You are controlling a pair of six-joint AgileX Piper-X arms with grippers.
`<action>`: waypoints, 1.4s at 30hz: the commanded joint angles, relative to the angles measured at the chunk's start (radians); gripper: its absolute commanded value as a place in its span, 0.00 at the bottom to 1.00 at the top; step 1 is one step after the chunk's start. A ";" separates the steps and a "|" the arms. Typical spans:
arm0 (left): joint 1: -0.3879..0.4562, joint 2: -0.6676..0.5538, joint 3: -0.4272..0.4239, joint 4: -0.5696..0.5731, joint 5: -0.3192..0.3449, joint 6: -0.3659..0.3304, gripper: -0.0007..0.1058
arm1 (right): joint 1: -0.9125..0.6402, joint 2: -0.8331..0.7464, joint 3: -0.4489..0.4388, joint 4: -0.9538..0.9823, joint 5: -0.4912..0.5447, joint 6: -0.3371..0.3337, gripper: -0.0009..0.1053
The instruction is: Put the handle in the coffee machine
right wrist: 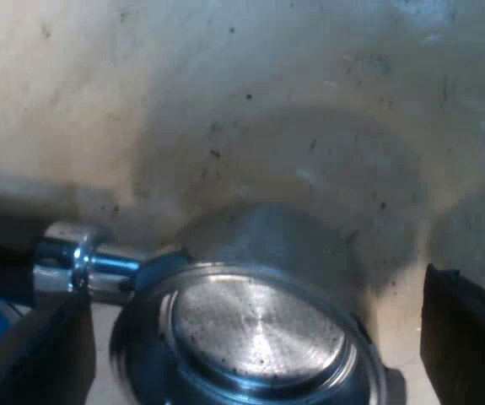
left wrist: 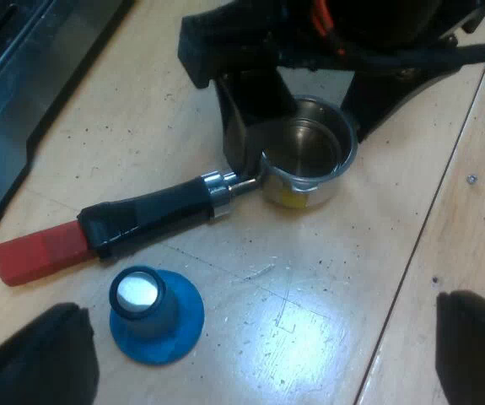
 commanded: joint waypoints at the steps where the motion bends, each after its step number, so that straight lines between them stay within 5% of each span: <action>1: -0.004 0.001 -0.007 0.008 0.007 -0.001 0.78 | -0.002 0.016 -0.004 -0.012 -0.032 -0.017 0.75; 18: -0.004 0.001 -0.007 0.008 0.007 -0.001 0.78 | -0.002 0.022 -0.004 -0.021 -0.049 -0.065 0.72; 23: -0.004 0.001 -0.007 0.008 0.007 -0.001 0.78 | -0.002 0.022 -0.004 -0.021 -0.049 -0.091 0.39; 26: -0.004 0.001 -0.007 0.008 0.007 -0.001 0.78 | -0.002 0.022 -0.004 -0.021 -0.049 -0.120 0.08; 28: -0.004 0.001 -0.007 0.006 0.007 -0.001 0.78 | -0.002 0.022 -0.004 -0.021 -0.049 -0.131 0.01; 42: -0.004 0.001 -0.007 0.006 0.007 -0.001 0.78 | -0.013 -0.067 -0.004 0.062 -0.047 -0.265 0.01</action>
